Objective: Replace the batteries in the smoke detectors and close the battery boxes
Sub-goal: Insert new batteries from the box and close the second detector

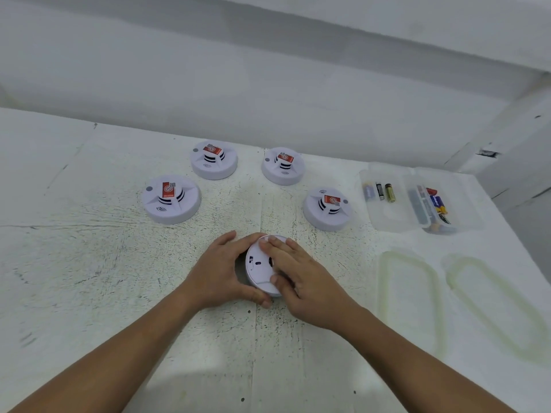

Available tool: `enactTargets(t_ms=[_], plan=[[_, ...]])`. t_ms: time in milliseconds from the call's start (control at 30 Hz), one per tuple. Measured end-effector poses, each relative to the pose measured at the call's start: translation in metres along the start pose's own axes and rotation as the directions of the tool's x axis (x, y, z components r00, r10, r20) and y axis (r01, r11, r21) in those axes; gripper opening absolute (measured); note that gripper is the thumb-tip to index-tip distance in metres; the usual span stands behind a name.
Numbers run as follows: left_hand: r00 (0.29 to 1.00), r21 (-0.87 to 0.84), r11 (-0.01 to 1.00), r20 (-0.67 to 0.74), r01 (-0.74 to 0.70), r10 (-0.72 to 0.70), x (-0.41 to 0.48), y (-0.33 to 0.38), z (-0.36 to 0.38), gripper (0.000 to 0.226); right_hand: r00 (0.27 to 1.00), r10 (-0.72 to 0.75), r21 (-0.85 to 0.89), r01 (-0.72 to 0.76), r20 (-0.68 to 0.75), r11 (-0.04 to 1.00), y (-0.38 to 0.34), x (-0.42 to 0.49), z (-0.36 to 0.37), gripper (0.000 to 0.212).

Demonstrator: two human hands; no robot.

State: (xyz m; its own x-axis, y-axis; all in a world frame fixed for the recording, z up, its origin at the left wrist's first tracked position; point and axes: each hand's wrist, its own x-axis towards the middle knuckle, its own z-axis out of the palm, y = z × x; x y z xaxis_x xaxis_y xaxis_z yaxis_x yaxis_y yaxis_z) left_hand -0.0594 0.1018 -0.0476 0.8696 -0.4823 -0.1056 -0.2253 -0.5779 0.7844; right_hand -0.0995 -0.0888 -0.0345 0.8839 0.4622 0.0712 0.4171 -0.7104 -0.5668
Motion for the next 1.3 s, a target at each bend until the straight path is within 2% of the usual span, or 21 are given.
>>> enactTargets(t_ms=[100, 267, 367, 433, 500, 600, 733, 767, 867, 900, 967, 1067, 1133, 1200, 1300], plan=[[1.000, 0.018, 1.000, -0.006, -0.003, 0.003, 0.000, -0.003, 0.001, 0.117, 1.000, 0.019, 0.000, -0.020, -0.015, 1.000, -0.003, -0.001, 0.003, 0.056], [1.000, -0.003, 1.000, -0.004, -0.015, 0.015, 0.000, -0.003, 0.003, 0.112, 0.999, 0.036, 0.021, -0.036, -0.013, 0.999, -0.001, -0.003, -0.001, 0.042], [1.000, -0.002, 1.000, -0.015, 0.016, -0.016, 0.000, -0.008, 0.004, 0.115, 0.991, 0.102, 0.071, -0.096, -0.088, 0.993, 0.002, -0.011, 0.001, 0.037], [0.999, -0.007, 1.000, -0.030, 0.021, -0.021, 0.000, -0.008, 0.004, 0.113, 0.976, 0.160, 0.169, -0.135, -0.147, 0.976, 0.002, -0.019, 0.002, 0.038], [0.999, -0.036, 0.998, -0.029, 0.043, -0.044, -0.001, -0.003, 0.005, 0.107, 0.965, 0.222, 0.265, -0.180, -0.137, 0.947, 0.003, -0.026, 0.002, 0.048], [0.997, -0.145, 0.989, -0.056, 0.041, -0.050, -0.001, 0.002, 0.005, 0.080, 0.965, 0.247, 0.354, -0.201, -0.092, 0.914, 0.004, -0.030, 0.000, 0.057], [0.996, -0.426, 0.905, -0.075, 0.004, -0.040, -0.004, 0.017, 0.002, 0.038, 0.949, 0.299, 0.540, -0.202, -0.098, 0.817, 0.006, -0.025, -0.004, 0.050], [0.995, -0.459, 0.889, -0.093, -0.002, -0.046, -0.004, 0.020, 0.003, 0.042, 0.947, 0.302, 0.562, -0.192, -0.107, 0.804, 0.006, -0.022, -0.005, 0.048], [0.981, -0.476, 0.879, -0.170, -0.001, -0.091, -0.003, 0.021, 0.007, 0.081, 0.935, 0.320, 0.669, -0.139, -0.154, 0.730, 0.004, -0.012, -0.011, 0.039], [0.975, -0.500, 0.866, -0.191, 0.002, -0.113, -0.003, 0.022, 0.007, 0.079, 0.928, 0.333, 0.715, -0.116, -0.170, 0.689, 0.004, -0.009, -0.012, 0.037], [0.964, -0.553, 0.833, -0.236, -0.029, -0.123, -0.005, 0.023, 0.008, 0.059, 0.909, 0.379, 0.807, -0.089, -0.174, 0.583, 0.004, -0.003, -0.015, 0.038], [0.949, -0.547, 0.832, -0.301, -0.093, -0.091, -0.007, 0.019, 0.012, 0.032, 0.884, 0.449, 0.909, -0.078, -0.126, 0.409, 0.003, 0.007, -0.014, 0.033], [0.937, -0.557, 0.825, -0.329, -0.095, -0.114, -0.007, 0.017, 0.014, 0.015, 0.869, 0.485, 0.941, -0.080, -0.096, 0.329, 0.002, 0.014, -0.011, 0.027], [0.926, -0.571, 0.816, -0.352, -0.094, -0.140, -0.006, 0.013, 0.015, 0.015, 0.857, 0.509, 0.958, -0.080, -0.076, 0.277, 0.000, 0.020, -0.008, 0.019], [0.916, -0.568, 0.817, -0.373, -0.100, -0.147, -0.006, 0.007, 0.015, 0.016, 0.849, 0.527, 0.974, -0.085, -0.038, 0.208, -0.001, 0.022, -0.001, 0.022]])
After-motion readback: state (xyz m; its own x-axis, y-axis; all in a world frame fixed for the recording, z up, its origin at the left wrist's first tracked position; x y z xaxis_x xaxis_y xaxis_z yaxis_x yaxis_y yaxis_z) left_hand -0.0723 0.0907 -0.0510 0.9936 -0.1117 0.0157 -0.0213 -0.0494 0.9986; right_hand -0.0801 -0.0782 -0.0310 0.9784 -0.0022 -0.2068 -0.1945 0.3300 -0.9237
